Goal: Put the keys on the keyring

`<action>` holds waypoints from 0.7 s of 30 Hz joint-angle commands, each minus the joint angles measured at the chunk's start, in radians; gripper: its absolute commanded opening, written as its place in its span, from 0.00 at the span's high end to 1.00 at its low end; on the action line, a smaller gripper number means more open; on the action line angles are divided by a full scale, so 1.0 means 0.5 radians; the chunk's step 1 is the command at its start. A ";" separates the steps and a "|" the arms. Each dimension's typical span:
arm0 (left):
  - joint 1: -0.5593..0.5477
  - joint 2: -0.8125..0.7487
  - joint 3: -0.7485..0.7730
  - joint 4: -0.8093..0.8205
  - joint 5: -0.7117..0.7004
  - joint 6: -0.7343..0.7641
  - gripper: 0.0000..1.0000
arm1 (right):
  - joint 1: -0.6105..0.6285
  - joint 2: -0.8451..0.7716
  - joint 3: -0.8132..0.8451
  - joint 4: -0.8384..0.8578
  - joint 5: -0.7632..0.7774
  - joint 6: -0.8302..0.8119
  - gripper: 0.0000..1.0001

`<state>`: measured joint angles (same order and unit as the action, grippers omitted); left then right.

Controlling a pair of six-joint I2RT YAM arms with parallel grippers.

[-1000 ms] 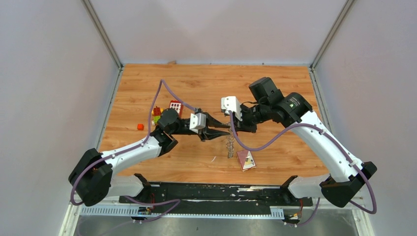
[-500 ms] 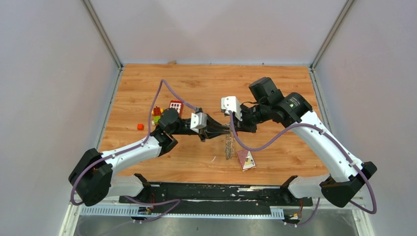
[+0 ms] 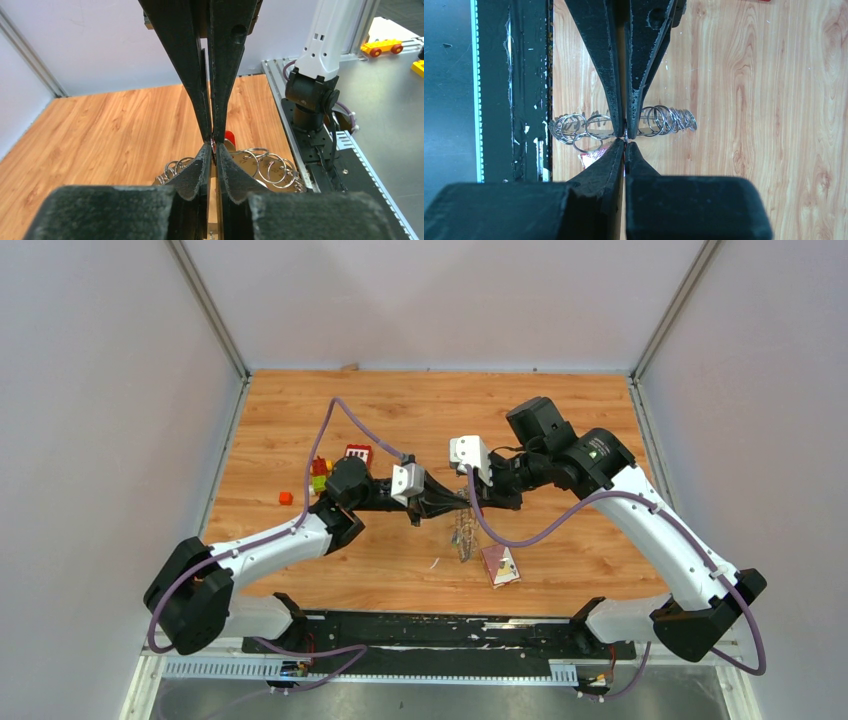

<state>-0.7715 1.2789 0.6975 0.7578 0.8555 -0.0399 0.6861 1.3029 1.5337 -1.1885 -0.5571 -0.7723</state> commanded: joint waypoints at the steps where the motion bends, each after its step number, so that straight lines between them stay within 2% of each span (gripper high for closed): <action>1: 0.003 0.008 0.077 0.038 -0.002 -0.043 0.88 | 0.009 -0.020 0.024 0.092 -0.045 0.010 1.00; 6: 0.003 0.011 0.078 0.032 0.000 -0.055 1.00 | 0.009 -0.017 0.027 0.097 -0.043 0.014 1.00; 11: 0.003 -0.003 0.055 0.009 -0.008 -0.061 1.00 | 0.007 -0.024 0.028 0.111 -0.015 0.024 0.99; 16: 0.003 -0.063 -0.038 0.114 -0.065 -0.154 1.00 | -0.020 -0.081 0.002 0.143 -0.013 0.057 0.84; 21: 0.003 -0.094 -0.097 0.217 -0.071 -0.254 1.00 | -0.104 -0.173 -0.086 0.192 -0.138 0.068 0.70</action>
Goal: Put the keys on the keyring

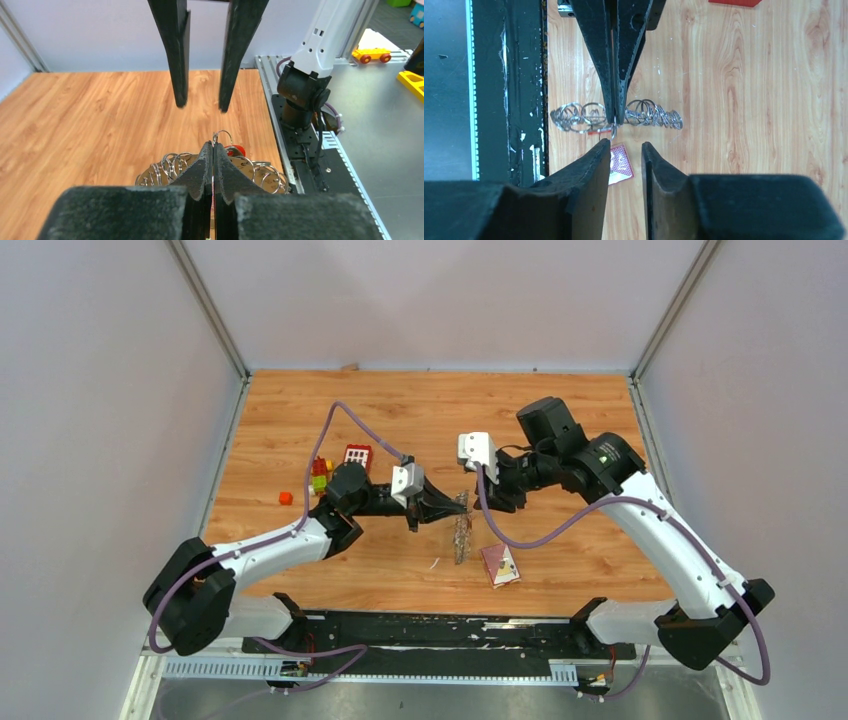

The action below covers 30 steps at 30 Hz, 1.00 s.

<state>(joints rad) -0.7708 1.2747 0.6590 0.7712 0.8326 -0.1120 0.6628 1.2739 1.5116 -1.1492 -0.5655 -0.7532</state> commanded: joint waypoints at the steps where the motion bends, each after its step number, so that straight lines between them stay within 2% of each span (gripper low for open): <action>1: 0.001 -0.092 -0.025 0.193 -0.028 -0.115 1.00 | -0.075 -0.131 -0.062 0.120 -0.153 0.028 0.66; 9: 0.001 -0.136 -0.051 0.154 -0.046 -0.109 1.00 | -0.245 -0.236 -0.321 0.348 -0.586 0.131 0.52; 14: 0.001 -0.144 -0.049 0.112 -0.058 -0.080 1.00 | -0.298 -0.216 -0.438 0.476 -0.785 0.220 0.50; 22: 0.001 -0.146 -0.039 0.038 -0.109 -0.025 1.00 | -0.348 -0.165 -0.524 0.572 -0.886 0.297 0.55; 30: 0.001 -0.165 -0.044 0.032 -0.107 -0.017 1.00 | -0.368 -0.105 -0.568 0.617 -0.874 0.337 0.72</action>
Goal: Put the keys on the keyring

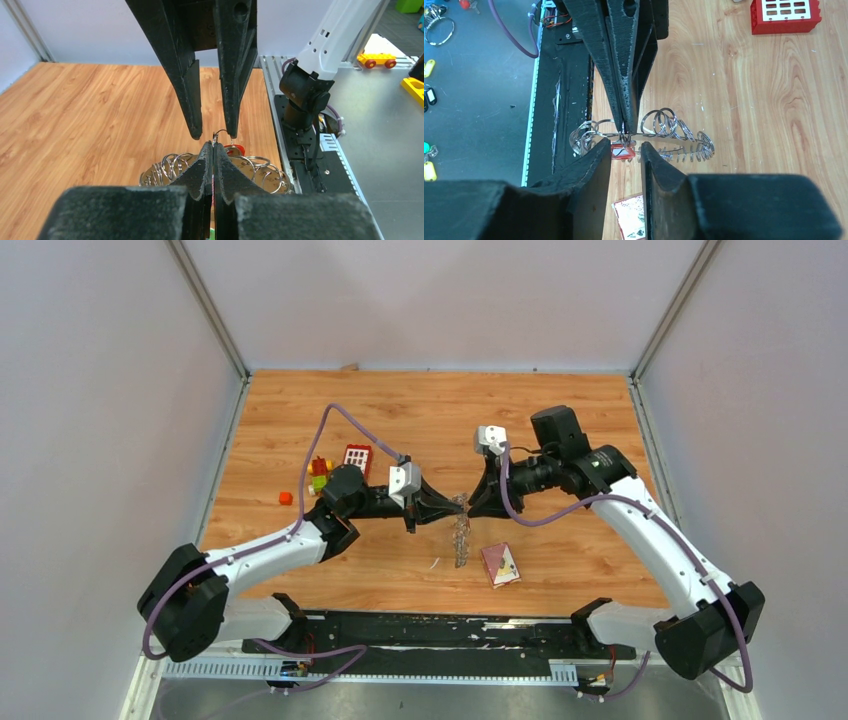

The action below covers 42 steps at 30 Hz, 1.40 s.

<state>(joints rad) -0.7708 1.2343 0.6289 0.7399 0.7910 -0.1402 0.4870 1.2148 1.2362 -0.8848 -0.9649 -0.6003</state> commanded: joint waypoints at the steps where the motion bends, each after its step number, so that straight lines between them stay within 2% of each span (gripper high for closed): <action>1: 0.001 -0.088 0.013 0.094 -0.023 0.041 1.00 | -0.021 0.014 -0.021 0.090 -0.075 0.030 0.73; 13: 0.001 -0.111 0.000 0.081 -0.018 0.071 1.00 | -0.036 0.006 -0.052 0.087 -0.143 0.023 1.00; 20: 0.004 -0.124 -0.013 0.085 -0.004 0.089 1.00 | -0.035 -0.007 -0.064 0.060 -0.157 -0.024 1.00; 42: 0.004 -0.139 -0.091 0.417 0.147 -0.082 1.00 | -0.030 0.058 -0.085 0.050 -0.220 -0.084 1.00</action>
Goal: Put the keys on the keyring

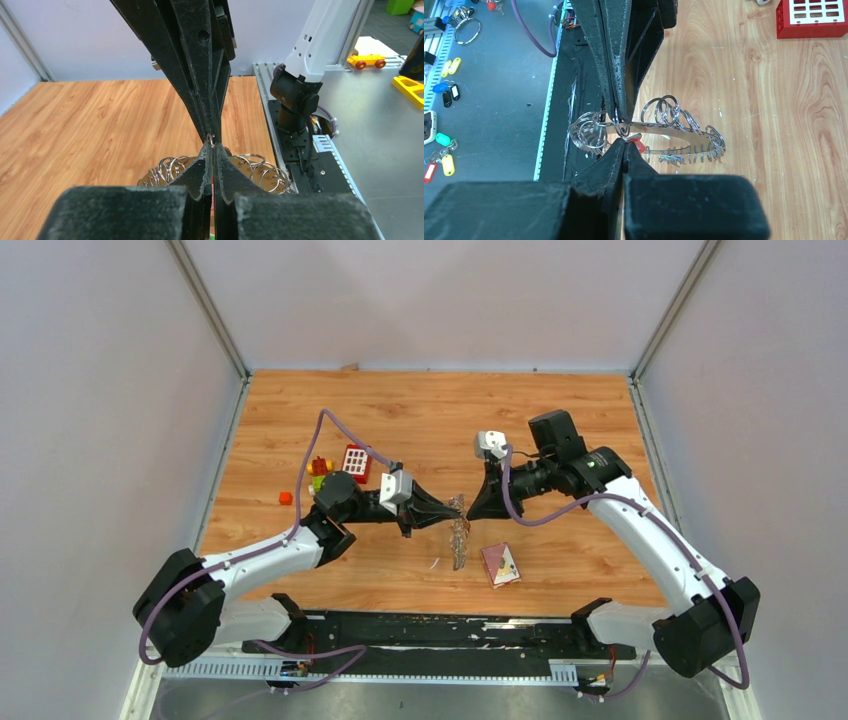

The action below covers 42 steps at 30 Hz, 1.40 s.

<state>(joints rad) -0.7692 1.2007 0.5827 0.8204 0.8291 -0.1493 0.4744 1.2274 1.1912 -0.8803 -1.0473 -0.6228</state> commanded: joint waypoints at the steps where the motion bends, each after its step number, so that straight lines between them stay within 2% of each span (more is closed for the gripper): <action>1: 0.001 -0.071 -0.002 0.271 0.075 -0.073 1.00 | -0.004 0.036 0.005 0.041 -0.059 -0.040 1.00; 7: 0.001 -0.060 -0.009 0.307 0.093 -0.092 1.00 | 0.040 0.055 0.009 0.044 -0.075 -0.054 0.98; 10: 0.001 -0.058 -0.015 0.307 0.097 -0.091 1.00 | 0.041 0.042 0.028 0.017 -0.084 -0.090 0.89; 14: 0.001 -0.055 -0.023 0.335 0.095 -0.118 1.00 | 0.039 -0.045 0.070 -0.039 -0.070 -0.190 0.72; 16: 0.001 -0.048 -0.024 0.370 0.090 -0.150 1.00 | 0.041 -0.122 0.087 -0.042 -0.047 -0.243 0.68; 22: 0.004 -0.013 -0.013 0.419 0.080 -0.230 1.00 | 0.045 -0.356 -0.016 0.164 -0.012 -0.247 0.66; 42: 0.004 0.017 -0.002 0.433 0.044 -0.284 1.00 | 0.105 -0.326 -0.139 0.397 0.019 -0.102 0.68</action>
<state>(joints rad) -0.7650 1.2148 0.5694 0.9672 0.8646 -0.2863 0.5156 1.0588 1.1255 -0.7372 -1.0222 -0.6891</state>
